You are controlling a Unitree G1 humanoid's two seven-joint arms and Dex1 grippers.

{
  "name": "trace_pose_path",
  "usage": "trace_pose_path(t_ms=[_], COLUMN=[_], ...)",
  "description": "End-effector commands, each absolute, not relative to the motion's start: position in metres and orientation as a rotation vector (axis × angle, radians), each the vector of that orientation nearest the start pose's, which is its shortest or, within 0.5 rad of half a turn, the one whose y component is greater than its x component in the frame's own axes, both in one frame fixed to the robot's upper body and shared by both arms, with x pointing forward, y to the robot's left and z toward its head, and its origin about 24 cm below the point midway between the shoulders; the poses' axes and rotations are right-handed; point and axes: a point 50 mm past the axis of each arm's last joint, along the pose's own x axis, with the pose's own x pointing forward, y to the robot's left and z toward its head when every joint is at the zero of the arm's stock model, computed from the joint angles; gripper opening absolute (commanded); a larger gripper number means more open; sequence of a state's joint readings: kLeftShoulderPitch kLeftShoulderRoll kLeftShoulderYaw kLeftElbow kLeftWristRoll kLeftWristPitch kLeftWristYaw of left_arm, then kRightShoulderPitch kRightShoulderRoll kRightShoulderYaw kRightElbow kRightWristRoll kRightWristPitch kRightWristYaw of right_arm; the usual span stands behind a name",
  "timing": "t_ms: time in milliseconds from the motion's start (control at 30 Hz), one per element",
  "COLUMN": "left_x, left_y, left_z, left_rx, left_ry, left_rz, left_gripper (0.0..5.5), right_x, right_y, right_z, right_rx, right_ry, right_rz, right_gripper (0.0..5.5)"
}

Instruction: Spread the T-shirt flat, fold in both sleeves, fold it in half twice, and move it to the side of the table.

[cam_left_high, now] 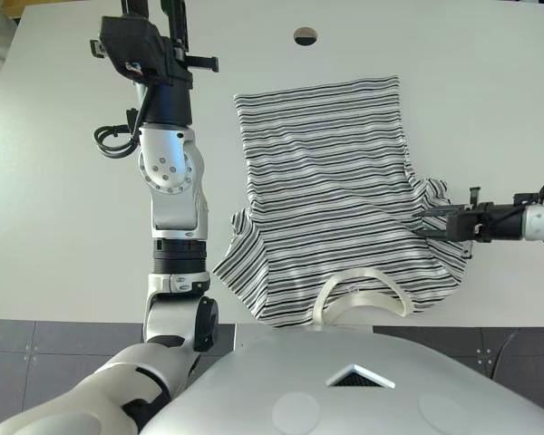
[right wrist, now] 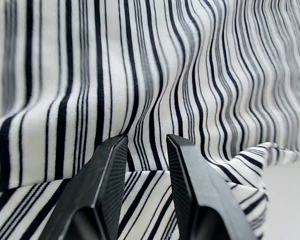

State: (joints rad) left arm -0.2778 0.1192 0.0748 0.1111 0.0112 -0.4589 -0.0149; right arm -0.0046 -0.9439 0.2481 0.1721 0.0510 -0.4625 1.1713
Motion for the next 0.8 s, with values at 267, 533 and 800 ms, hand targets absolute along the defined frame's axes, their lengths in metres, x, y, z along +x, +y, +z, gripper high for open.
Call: trace_pose_path(t_ms=[267,533,800], left_x=[0.291,0.29,0.288], left_y=[0.173,0.177,0.178], left_z=[0.141,0.138,0.133], left_rx=[0.146,0.143,0.144], left_ry=[-0.635,-0.63,-0.609], left_rz=[-0.02,-0.012,-0.014], left_gripper=[1.26,1.26,1.26], right_x=[0.269,0.339,0.352], right_y=[-0.201,-0.12,-0.117], right_z=[0.126,0.081,0.021], right_rx=[-0.814,-0.904,-1.22], right_ry=[-0.146,-0.158,0.12], right_rz=[1.284,1.067,0.896], right_gripper=[1.43,1.43,1.43])
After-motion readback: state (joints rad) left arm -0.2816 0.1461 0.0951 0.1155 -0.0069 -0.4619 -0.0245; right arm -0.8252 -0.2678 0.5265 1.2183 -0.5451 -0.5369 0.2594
